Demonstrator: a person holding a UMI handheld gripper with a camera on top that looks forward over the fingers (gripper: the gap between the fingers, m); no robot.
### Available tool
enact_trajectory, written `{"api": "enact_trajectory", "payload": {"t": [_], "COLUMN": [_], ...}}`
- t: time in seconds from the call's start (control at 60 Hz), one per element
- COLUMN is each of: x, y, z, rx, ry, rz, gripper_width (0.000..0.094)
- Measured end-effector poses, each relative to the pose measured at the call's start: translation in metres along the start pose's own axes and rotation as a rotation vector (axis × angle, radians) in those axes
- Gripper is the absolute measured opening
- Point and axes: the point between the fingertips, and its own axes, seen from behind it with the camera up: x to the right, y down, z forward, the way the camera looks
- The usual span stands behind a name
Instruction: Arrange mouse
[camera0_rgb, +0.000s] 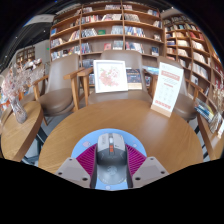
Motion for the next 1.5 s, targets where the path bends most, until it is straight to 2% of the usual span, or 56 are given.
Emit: {"api": "enact_trajectory", "payload": {"t": [0.083, 0.25, 0.3, 0.35, 0.367, 0.4, 0.533, 0.717, 0.983, 1.3, 1.5], "x": [0.0, -0.005, -0.006, -0.005, -0.004, -0.004, -0.001, 0.016, 0.035, 0.058, 0.067], "y": [0.014, 0.023, 0.022, 0.022, 0.022, 0.02, 0.014, 0.022, 0.056, 0.075, 0.079], "z": [0.007, 0.013, 0.011, 0.01, 0.009, 0.006, -0.031, -0.132, -0.261, -0.333, -0.351], "rx": [-0.029, -0.029, -0.018, -0.017, -0.017, -0.013, 0.018, 0.048, 0.097, 0.164, 0.194], "ry": [0.019, 0.0, 0.0, 0.013, 0.016, 0.019, 0.034, 0.073, 0.066, 0.114, 0.118], "rz": [0.015, 0.038, 0.027, 0.009, 0.003, -0.003, -0.014, -0.013, 0.056, 0.031, -0.006], "gripper_width": [0.0413, 0.0525, 0.0645, 0.0854, 0.0861, 0.0824, 0.0848, 0.0849, 0.0855, 0.0855, 0.0855]}}
